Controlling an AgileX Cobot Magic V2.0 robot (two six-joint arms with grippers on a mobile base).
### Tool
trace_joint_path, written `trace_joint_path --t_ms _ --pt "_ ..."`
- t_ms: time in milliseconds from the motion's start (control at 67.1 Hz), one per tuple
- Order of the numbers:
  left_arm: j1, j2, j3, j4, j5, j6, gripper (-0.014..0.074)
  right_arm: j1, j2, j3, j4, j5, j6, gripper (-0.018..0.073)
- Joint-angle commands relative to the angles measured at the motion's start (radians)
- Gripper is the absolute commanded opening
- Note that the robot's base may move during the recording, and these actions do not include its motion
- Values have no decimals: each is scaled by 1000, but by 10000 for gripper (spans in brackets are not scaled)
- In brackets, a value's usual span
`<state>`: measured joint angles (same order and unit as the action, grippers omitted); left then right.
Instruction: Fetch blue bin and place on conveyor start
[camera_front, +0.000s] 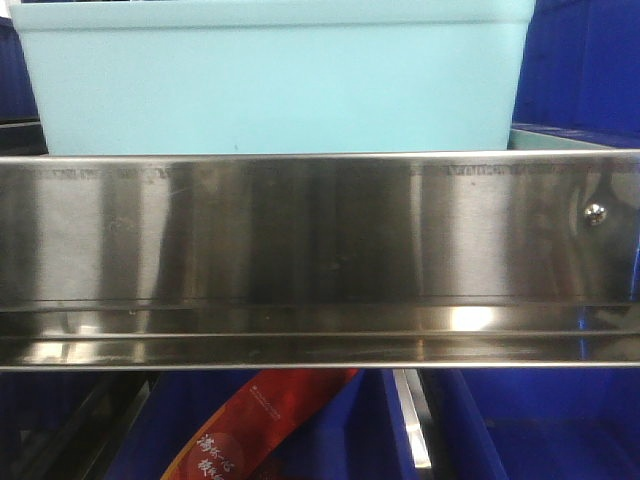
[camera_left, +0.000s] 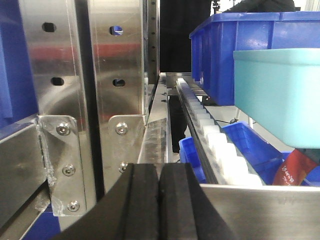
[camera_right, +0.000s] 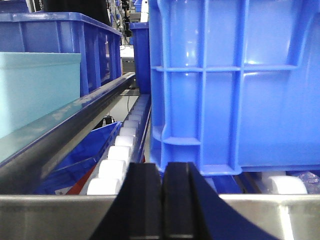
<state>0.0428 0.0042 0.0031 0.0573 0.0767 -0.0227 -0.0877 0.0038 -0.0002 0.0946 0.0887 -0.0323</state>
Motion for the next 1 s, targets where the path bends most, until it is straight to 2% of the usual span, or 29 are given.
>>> trace_joint_path --t_ms 0,179,313,447,507,596,745,775,834,924,983 --pt "-6 -4 -3 -5 -25 4 -111 2 -4 0 -2 -43 -4 -162" --pt "-6 -4 -3 -5 -71 4 -111 2 -4 0 -2 -75 -4 -162" --pt "-6 -4 -3 -5 -135 4 -111 2 -4 0 -2 -82 -4 -162" --pt "-6 -4 -3 -5 -227 4 -111 2 -4 0 24 -144 -4 -162" --pt "-6 -4 -3 -5 -260 4 -111 2 -4 -54 24 -130 -4 -162" --pt "-6 -4 -37 -5 -245 4 -111 2 -4 -178 24 -27 -4 -162" --pt "-6 -4 -198 -5 -69 4 -111 2 27 -385 24 174 -4 -151" --pt "-6 -3 -244 -5 -27 4 -109 2 48 -421 24 203 -4 -128" --pt "-6 30 -334 -5 72 4 -80 2 94 -494 24 233 -4 -21" --pt "-6 90 -428 -5 156 4 35 2 154 -560 24 229 -4 201" --pt "-6 136 -482 -5 175 4 159 2 194 -586 24 220 -4 374"
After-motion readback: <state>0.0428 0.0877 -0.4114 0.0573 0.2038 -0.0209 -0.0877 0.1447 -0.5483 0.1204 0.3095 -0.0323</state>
